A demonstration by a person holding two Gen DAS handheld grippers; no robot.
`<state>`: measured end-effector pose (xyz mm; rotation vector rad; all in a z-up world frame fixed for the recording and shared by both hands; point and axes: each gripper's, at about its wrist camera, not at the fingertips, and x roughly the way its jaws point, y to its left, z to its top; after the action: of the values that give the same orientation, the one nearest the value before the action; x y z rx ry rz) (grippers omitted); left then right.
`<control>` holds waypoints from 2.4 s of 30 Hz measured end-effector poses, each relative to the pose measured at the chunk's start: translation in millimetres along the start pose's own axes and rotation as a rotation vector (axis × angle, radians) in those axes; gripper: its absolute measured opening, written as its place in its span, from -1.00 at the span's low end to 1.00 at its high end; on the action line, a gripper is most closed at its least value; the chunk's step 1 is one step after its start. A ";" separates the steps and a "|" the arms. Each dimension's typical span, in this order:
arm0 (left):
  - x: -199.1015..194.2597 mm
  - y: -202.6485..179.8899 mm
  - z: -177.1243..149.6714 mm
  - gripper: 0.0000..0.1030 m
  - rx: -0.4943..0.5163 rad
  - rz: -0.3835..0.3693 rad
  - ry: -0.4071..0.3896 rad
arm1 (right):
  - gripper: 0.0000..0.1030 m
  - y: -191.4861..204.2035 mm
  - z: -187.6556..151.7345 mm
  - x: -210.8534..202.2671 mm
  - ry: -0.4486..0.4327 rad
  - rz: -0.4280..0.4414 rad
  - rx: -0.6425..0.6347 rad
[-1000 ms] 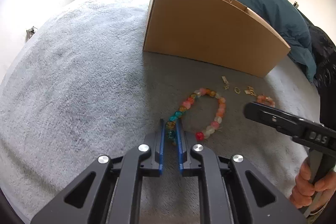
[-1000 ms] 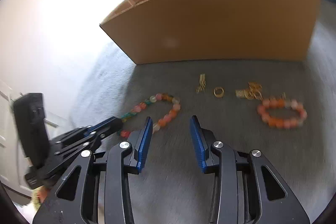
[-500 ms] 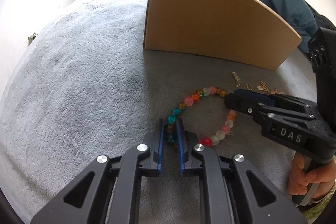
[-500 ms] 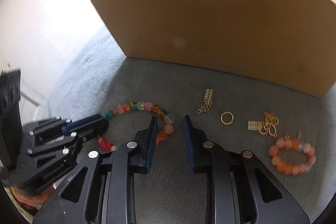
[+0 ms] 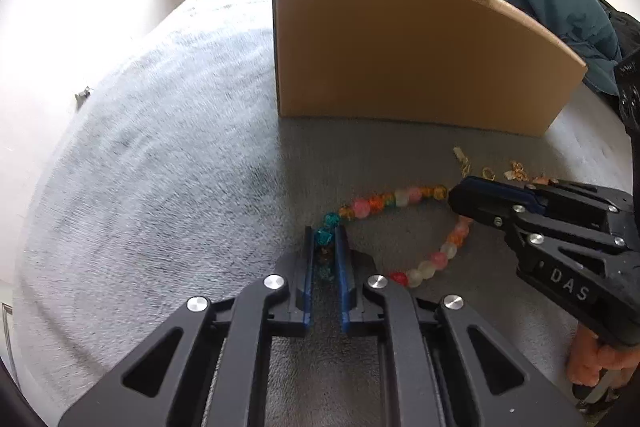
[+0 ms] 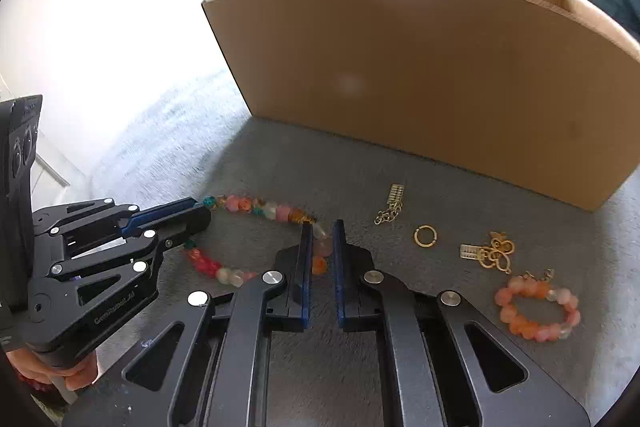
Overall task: Organize jewelry
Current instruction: 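Lift the bead bracelet with the left tool while the right tool grips its other end, then carry the bead bracelet into the box and open both tools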
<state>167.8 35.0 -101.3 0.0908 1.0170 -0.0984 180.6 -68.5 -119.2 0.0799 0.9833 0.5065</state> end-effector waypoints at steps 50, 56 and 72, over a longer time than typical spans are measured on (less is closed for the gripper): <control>-72.8 -10.2 169.4 -0.82 0.083 -0.077 -0.198 | -0.85 -57.9 116.3 -117.4 -0.121 0.044 0.119; 2.0 -13.0 196.6 -0.82 0.142 -0.031 -0.049 | -0.85 -84.1 130.8 -49.1 0.065 0.053 0.203; 62.9 -26.0 198.2 -0.81 0.298 0.065 0.099 | -0.84 -89.5 133.3 31.1 0.323 0.058 0.177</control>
<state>364.7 -17.4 -52.0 0.4040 1.0915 -0.1870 336.2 -112.2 -94.4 0.1902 1.3448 0.4934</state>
